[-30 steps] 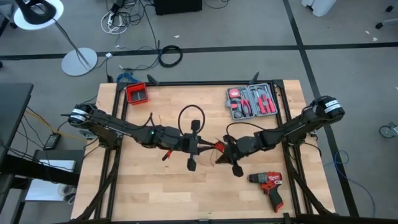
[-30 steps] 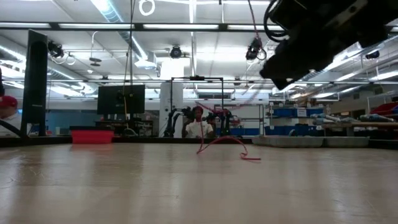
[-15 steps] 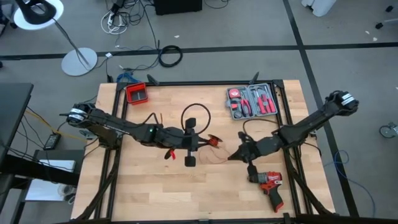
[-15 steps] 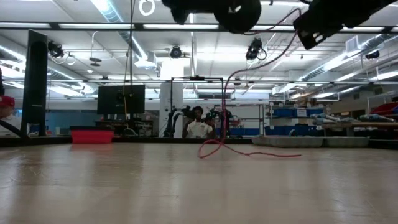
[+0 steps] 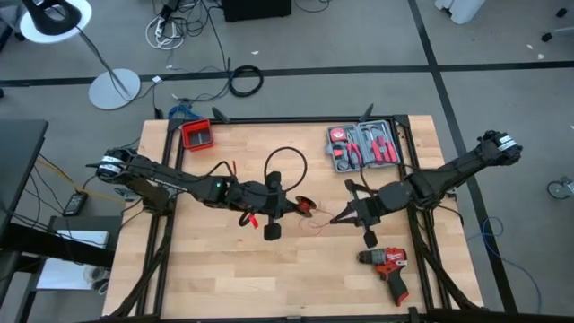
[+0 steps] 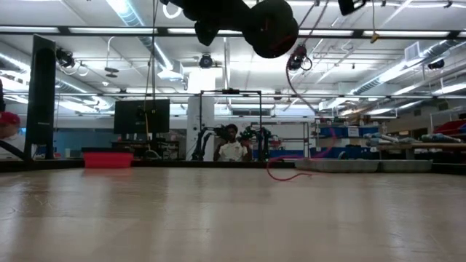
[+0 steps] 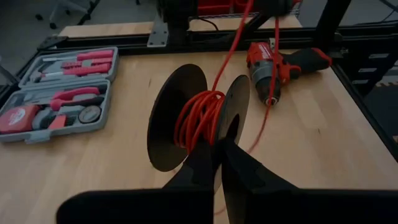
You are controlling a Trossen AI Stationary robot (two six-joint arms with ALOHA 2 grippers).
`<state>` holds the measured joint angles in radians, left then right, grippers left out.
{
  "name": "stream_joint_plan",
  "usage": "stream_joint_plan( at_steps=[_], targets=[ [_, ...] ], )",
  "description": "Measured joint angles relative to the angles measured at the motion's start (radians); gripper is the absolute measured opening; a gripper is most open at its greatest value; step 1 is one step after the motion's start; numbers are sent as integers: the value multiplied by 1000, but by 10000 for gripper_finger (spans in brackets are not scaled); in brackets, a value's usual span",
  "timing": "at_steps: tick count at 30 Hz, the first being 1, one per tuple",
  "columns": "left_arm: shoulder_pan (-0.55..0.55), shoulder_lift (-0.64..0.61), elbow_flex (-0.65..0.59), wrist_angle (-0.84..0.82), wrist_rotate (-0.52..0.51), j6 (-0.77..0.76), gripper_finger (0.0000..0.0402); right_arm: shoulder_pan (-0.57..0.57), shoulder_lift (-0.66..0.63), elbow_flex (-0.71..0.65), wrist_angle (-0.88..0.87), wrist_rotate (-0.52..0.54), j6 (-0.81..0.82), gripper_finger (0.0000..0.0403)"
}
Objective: Coil cords
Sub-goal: Coil the red wire onto the black spool
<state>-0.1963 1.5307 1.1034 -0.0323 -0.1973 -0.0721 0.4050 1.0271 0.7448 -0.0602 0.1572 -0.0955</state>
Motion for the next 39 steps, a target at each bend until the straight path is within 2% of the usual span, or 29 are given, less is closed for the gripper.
stream_joint_plan(
  at_steps=[6,11,18,27,31,35,39],
  targets=[
    [0,0,0,2,78,6,10,-43,0,119,-182,-17,-79,0],
    [0,0,0,-3,157,-38,10,-108,1,205,-306,-109,-103,0],
    [1,30,0,26,220,-78,10,-167,28,234,-241,-126,-210,0],
    [0,66,0,98,268,-65,10,-229,179,235,-121,-249,-226,0],
    [0,66,0,137,275,-13,10,-243,238,235,-73,-300,-222,0],
    [-2,66,0,202,345,35,10,-249,271,235,-17,-316,-221,0],
    [-2,66,0,231,360,74,10,-250,283,235,25,-338,-221,0]
  ],
)
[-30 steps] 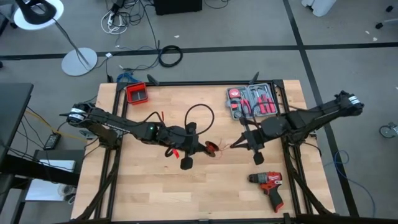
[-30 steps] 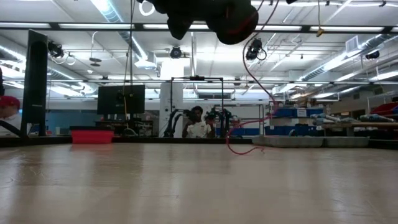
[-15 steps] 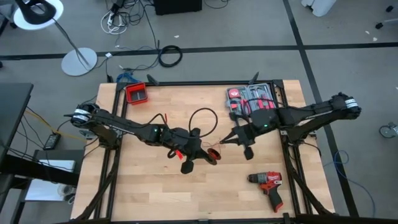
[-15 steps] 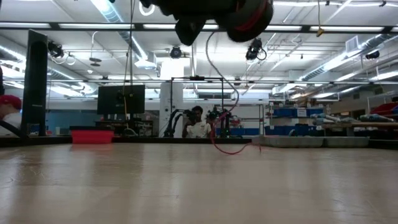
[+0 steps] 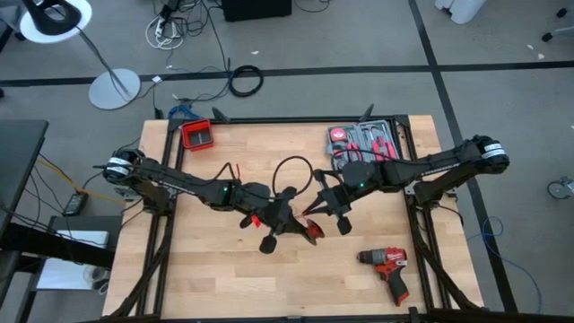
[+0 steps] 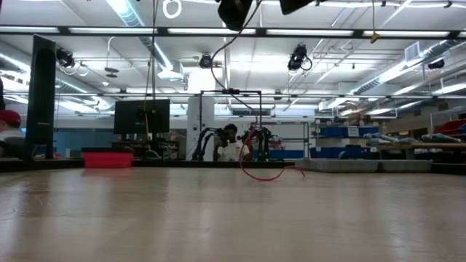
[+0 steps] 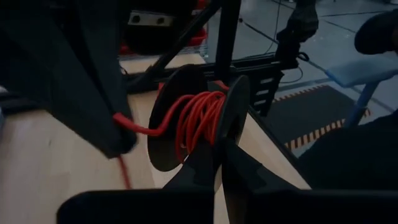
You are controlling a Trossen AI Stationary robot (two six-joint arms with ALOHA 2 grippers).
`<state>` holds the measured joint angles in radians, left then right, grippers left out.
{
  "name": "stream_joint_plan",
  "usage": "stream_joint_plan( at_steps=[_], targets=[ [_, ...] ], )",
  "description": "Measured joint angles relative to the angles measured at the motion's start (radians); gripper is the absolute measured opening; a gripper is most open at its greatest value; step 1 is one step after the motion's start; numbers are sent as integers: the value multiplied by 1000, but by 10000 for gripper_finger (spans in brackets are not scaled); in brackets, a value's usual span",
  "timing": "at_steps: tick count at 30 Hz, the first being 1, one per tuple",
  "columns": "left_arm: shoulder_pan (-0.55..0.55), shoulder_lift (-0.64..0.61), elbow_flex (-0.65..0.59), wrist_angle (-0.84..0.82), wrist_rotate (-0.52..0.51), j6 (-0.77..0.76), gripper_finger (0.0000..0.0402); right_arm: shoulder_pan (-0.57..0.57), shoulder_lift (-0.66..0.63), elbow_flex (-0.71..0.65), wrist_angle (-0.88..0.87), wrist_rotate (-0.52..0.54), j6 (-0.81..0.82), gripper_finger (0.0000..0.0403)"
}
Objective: Coil cords
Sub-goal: Coil the red wire onto the black spool
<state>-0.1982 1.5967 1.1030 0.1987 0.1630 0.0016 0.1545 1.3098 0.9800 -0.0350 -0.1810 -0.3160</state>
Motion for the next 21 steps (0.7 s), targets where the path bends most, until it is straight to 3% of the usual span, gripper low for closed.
stream_joint_plan(
  at_steps=[6,12,17,21],
  targets=[
    [-1,0,0,41,40,108,10,-8,7,-11,44,-81,42,0],
    [-1,0,0,104,86,187,10,-8,8,-35,53,-89,89,0],
    [-1,0,0,173,83,254,10,-7,7,-81,111,-112,156,0],
    [-1,-9,0,186,17,288,10,8,5,-120,138,-89,208,0]
  ],
)
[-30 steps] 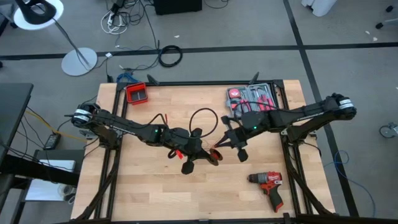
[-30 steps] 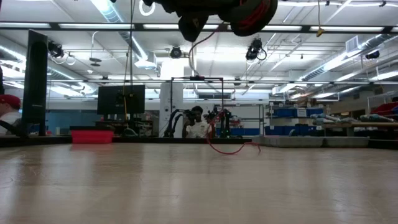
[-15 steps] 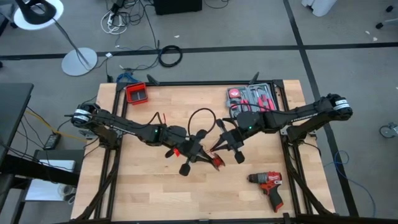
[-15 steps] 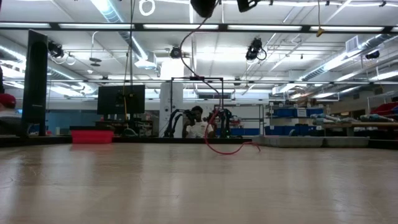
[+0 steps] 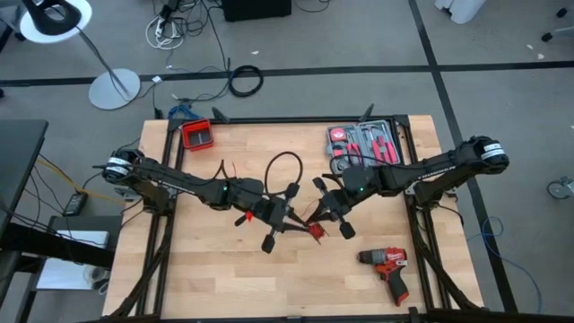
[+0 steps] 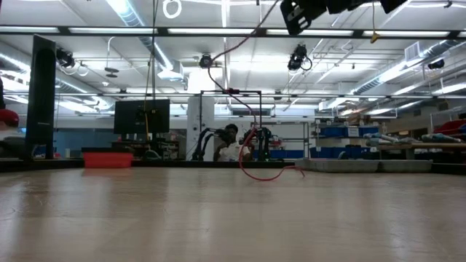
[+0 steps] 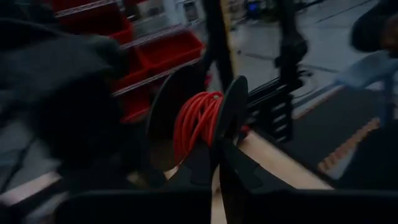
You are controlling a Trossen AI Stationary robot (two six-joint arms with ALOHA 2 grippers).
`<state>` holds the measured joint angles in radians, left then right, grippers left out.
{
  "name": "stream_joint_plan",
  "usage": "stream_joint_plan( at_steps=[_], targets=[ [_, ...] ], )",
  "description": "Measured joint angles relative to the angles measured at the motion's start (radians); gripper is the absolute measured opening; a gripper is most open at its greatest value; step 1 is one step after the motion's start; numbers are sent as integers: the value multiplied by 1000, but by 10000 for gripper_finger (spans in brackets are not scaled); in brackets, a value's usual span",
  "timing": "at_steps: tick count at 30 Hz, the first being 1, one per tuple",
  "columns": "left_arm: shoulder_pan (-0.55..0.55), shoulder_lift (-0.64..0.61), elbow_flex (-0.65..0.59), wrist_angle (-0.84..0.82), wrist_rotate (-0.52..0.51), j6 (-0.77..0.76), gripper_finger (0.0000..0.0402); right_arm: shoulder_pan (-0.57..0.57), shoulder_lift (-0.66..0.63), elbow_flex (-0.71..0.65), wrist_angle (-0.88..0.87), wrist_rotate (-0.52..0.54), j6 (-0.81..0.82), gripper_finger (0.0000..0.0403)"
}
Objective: Coil cords
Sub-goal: Coil the red wire onto the black spool
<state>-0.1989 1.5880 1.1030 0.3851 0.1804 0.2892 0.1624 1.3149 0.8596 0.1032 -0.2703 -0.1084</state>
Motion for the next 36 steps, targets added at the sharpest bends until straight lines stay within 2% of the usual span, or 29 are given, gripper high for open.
stream_joint_plan(
  at_steps=[6,10,12,15,19,25,36],
  targets=[
    [-4,-35,-1,-93,-189,10,10,37,-4,-65,40,103,119,2],
    [-19,-41,-1,-79,-237,21,10,69,-2,-125,108,211,196,28],
    [-27,-47,2,-65,-252,27,10,88,3,-183,245,264,203,44],
    [-43,-43,2,-78,-260,46,10,109,-2,-292,546,349,218,61],
    [-56,-43,0,-59,-268,74,10,105,0,-410,721,402,266,66],
    [-56,-42,0,-8,-298,101,10,92,7,-429,736,375,299,62],
    [-57,-42,0,34,-328,128,10,91,7,-429,689,389,318,61]
  ],
)
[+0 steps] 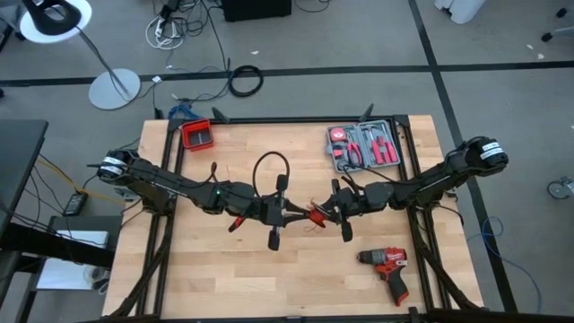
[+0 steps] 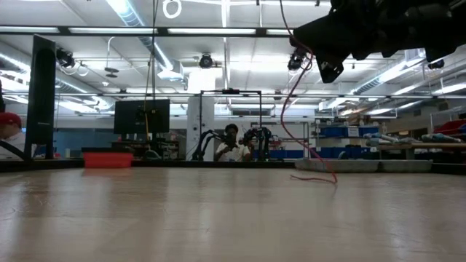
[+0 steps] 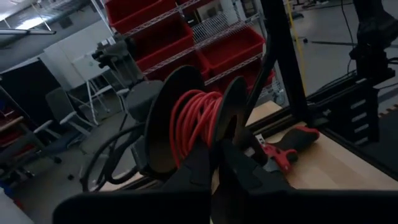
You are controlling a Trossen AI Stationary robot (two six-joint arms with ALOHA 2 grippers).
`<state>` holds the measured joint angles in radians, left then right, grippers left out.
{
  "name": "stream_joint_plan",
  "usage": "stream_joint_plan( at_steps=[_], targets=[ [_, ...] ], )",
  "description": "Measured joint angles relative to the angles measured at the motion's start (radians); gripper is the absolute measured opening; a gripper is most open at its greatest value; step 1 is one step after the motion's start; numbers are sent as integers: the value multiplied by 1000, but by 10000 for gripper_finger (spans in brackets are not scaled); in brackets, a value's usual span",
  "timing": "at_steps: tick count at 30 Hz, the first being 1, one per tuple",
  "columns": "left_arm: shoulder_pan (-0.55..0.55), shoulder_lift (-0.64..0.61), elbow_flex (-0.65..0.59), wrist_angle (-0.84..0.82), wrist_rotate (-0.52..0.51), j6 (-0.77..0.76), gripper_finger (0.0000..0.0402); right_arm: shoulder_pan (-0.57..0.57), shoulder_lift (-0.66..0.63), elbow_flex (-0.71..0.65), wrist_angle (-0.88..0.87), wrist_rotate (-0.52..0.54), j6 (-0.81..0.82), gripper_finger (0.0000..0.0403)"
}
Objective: Coil cords
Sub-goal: Coil the red wire onto the black spool
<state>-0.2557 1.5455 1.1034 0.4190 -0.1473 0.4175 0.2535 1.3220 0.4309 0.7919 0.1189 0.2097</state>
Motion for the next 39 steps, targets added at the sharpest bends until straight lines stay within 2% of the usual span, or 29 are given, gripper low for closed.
stream_joint_plan(
  at_steps=[10,13,17,23,31,39],
  targets=[
    [0,0,0,38,-13,3,10,0,0,0,-37,0,23,60],
    [0,0,0,40,-25,18,10,0,0,1,-48,0,24,46],
    [0,0,0,41,-42,24,10,0,0,1,-65,-3,18,8],
    [-1,1,0,1,-110,15,10,13,-11,1,-149,-80,31,3],
    [-2,1,0,-156,-130,-143,10,60,-130,1,-299,-159,35,1],
    [13,1,0,-353,-139,-391,10,70,-296,1,-366,-169,-89,1]
  ],
)
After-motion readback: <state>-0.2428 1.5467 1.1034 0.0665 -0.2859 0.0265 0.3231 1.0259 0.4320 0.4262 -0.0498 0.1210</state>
